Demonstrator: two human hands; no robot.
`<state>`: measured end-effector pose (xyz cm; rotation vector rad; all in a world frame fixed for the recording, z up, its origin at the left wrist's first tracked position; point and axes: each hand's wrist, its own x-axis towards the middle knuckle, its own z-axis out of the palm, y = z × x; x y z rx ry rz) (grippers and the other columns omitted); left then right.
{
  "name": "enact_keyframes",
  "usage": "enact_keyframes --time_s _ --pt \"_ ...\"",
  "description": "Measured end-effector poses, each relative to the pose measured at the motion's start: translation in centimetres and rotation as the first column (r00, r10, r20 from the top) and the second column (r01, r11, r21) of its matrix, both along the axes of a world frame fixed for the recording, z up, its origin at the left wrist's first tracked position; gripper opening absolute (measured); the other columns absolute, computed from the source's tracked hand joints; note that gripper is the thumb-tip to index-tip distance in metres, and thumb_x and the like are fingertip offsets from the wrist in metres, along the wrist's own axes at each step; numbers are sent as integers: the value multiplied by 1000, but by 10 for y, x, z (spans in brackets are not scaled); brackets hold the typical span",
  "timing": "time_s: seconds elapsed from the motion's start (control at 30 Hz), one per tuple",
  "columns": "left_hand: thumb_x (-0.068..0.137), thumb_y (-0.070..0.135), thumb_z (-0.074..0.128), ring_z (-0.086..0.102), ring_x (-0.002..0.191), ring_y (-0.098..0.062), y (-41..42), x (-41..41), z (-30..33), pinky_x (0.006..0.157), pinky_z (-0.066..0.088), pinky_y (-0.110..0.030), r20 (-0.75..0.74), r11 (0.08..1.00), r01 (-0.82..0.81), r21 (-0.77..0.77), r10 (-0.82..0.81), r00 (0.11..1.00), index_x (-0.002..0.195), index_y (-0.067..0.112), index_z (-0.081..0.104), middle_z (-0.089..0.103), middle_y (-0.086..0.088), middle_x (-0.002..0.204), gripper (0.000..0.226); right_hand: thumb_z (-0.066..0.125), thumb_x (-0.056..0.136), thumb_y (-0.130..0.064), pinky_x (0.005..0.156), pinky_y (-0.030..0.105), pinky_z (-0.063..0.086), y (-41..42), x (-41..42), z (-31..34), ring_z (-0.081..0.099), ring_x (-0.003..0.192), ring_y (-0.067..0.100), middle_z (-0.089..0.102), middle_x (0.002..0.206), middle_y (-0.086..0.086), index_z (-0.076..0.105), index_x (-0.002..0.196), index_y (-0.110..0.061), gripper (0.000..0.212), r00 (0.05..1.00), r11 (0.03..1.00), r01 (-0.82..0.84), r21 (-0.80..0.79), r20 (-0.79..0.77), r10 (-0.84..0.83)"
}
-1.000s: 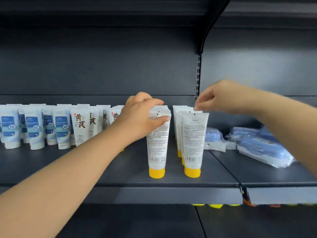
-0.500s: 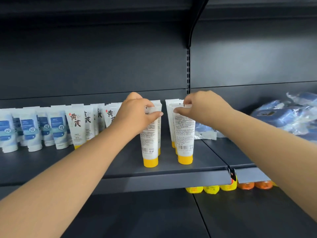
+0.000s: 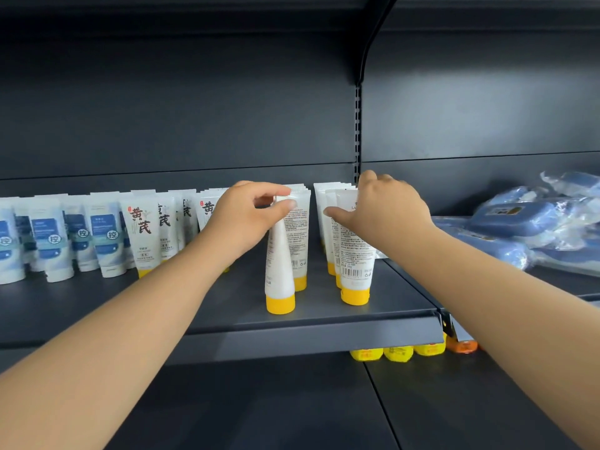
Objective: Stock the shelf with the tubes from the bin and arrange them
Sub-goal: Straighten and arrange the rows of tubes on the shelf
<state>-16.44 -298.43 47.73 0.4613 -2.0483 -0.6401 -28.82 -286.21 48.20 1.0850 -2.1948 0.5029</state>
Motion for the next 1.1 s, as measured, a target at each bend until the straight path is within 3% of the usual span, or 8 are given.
enact_keyframes --time_s 0.2,0.37,0.43,0.57,0.63,0.73,0.93,1.1 --pt "84 14 64 59 94 -13 -8 8 -3 86 50 -30 -25 982 25 189 -20 999 111 18 63 60 12 92 28 50 88 -42 72 30 36 0 -2 0 47 90 28 47 115 14 45 111 -2 46 990 998 -34 -49 139 41" --pt "84 5 62 61 79 -3 -13 13 4 57 52 -11 -59 923 138 360 -125 990 93 20 66 66 7 88 18 50 88 -25 77 22 33 9 -8 0 50 110 24 48 127 10 53 123 -9 39 944 977 -143 -157 274 182" --pt "84 5 62 61 77 -1 -13 15 8 54 51 -7 -44 908 146 392 -140 989 87 22 65 66 7 85 18 51 89 -24 70 20 37 15 -12 3 53 98 20 55 124 5 53 125 -17 37 917 963 -168 -210 326 231" --pt "80 10 68 61 77 -1 -17 18 19 52 50 -6 76 938 83 338 -115 990 89 19 67 67 5 86 13 63 85 -19 55 15 39 24 -19 11 52 77 13 62 112 1 63 109 -17 24 827 930 -193 -313 459 326" --pt "78 11 70 63 75 -3 -20 21 24 53 51 -8 143 943 73 326 -126 982 81 20 66 69 3 82 11 69 80 -11 60 19 51 29 -16 16 61 69 12 68 94 5 66 86 -16 8 686 892 -214 -399 589 428" --pt "77 10 71 65 66 -2 -24 28 36 54 53 -11 261 959 50 278 -125 957 75 22 64 70 9 65 14 71 76 -3 52 17 56 32 -10 23 66 52 7 69 74 4 66 73 -15 14 540 864 -264 -428 677 500" --pt "76 9 72 61 52 7 -35 55 64 48 48 -7 537 999 -24 29 5 844 73 28 68 69 16 58 20 70 75 1 56 21 58 11 9 49 65 48 8 68 53 -2 66 67 -13 17 484 827 -395 -400 674 557" --pt "74 6 74 62 50 3 -70 92 86 45 47 -7 563 986 -150 -67 161 811 73 21 71 72 7 65 15 73 73 -3 59 21 58 -24 37 72 68 54 10 72 70 5 69 78 -9 8 508 795 -503 -338 629 589"
